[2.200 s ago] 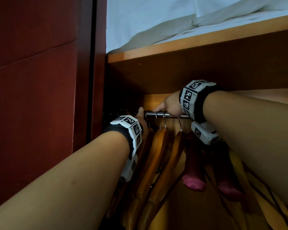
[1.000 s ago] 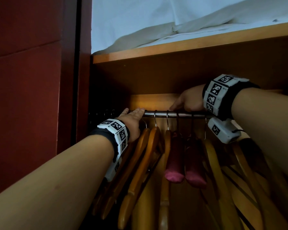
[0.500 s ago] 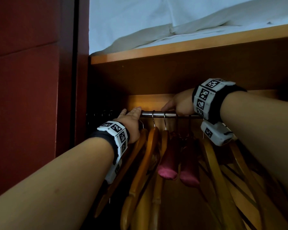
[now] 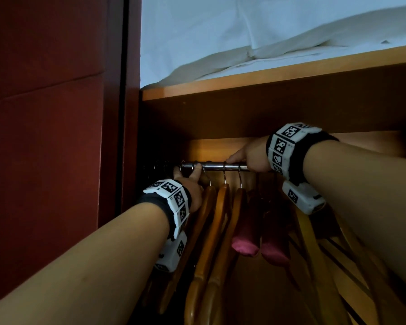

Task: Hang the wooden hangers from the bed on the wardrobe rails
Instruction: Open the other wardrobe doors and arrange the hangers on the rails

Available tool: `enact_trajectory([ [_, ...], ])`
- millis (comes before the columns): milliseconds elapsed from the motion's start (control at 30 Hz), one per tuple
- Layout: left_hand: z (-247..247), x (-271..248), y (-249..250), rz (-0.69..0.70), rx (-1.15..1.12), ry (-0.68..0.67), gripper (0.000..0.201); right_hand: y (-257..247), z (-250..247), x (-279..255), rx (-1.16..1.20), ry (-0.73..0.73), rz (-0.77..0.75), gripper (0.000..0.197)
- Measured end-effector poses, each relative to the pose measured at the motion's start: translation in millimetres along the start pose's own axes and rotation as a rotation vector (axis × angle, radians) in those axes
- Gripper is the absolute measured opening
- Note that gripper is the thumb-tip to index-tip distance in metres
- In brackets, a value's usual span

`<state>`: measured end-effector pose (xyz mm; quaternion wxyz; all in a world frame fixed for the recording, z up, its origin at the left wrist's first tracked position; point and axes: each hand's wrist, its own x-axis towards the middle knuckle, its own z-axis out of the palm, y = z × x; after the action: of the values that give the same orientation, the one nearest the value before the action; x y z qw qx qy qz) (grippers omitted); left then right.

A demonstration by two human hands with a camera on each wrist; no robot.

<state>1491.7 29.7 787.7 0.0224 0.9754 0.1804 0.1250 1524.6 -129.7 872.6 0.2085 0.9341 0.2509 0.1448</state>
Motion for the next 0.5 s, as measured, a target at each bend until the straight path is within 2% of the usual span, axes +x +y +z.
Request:
enact_trajectory([
  [133, 6.9, 13.7, -6.7, 0.024, 0.058, -0.026, 0.090, -4.1, -0.1, 2.5, -0.064, 0.017, -0.062, 0.065],
  [233, 5.9, 11.8, -4.6, 0.052, 0.083, -0.048, 0.078, -5.8, 0.1, 3.1, -0.086, 0.037, -0.050, 0.065],
  [333, 4.8, 14.8, -6.5, 0.037, 0.099, -0.060, 0.089, -4.7, 5.8, 4.1, -0.071, 0.079, -0.073, 0.062],
  [400, 5.5, 13.4, -5.4, 0.054, 0.113, -0.051, 0.083, -3.0, 6.3, 3.5, -0.038, 0.078, -0.092, 0.060],
  [500, 3.3, 3.2, -2.5, -0.007, 0.047, 0.001, 0.080, -2.1, 5.1, 2.4, -0.054, 0.072, -0.059, 0.063],
])
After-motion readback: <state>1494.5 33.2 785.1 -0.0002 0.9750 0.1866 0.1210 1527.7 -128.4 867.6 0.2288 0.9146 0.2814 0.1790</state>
